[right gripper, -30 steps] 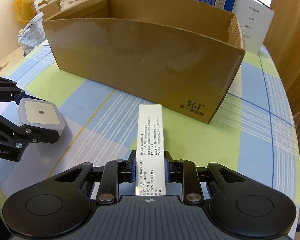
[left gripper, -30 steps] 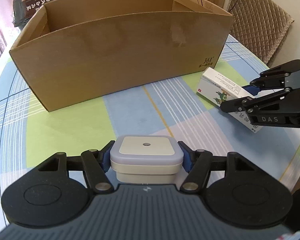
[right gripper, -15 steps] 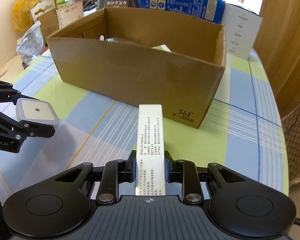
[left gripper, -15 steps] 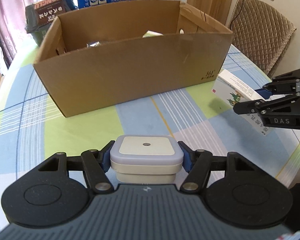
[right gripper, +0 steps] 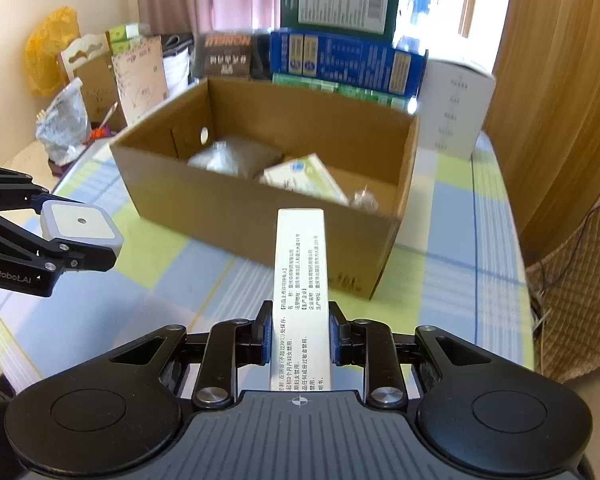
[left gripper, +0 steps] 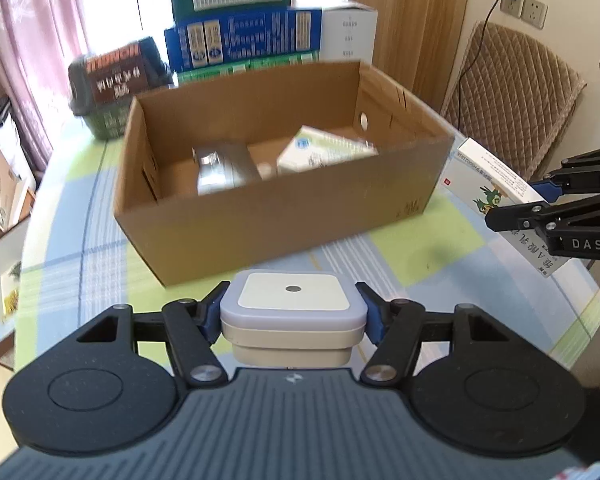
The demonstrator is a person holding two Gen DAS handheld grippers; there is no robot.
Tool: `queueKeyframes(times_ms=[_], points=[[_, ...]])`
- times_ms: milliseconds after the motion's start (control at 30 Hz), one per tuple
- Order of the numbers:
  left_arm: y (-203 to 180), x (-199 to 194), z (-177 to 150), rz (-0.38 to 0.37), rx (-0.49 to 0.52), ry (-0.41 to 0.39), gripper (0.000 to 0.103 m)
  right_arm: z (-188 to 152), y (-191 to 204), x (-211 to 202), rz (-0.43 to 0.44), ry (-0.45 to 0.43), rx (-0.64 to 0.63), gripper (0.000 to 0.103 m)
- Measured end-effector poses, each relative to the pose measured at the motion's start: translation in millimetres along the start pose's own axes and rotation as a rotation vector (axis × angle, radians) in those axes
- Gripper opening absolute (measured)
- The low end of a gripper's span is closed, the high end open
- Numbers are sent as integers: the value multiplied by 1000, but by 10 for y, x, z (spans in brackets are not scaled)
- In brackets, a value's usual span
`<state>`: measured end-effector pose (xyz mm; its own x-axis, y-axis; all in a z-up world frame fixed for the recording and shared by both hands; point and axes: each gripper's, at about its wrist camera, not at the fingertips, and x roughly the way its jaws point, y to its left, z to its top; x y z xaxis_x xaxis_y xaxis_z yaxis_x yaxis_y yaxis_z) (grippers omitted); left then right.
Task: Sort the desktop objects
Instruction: 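Carry the plug and tube box over the cardboard box with both tools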
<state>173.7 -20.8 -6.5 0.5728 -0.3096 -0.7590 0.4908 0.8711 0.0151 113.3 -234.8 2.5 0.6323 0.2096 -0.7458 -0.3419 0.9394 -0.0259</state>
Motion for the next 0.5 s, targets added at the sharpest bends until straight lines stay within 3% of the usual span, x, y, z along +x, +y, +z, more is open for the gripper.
queueKeyframes(times_ms=[233, 500], points=[[137, -133, 446, 8, -2, -56, 61, 458, -50, -127, 8, -64, 14, 23], [321, 33, 1044, 28, -14, -97, 61, 995, -151, 155, 13, -82, 30, 23]])
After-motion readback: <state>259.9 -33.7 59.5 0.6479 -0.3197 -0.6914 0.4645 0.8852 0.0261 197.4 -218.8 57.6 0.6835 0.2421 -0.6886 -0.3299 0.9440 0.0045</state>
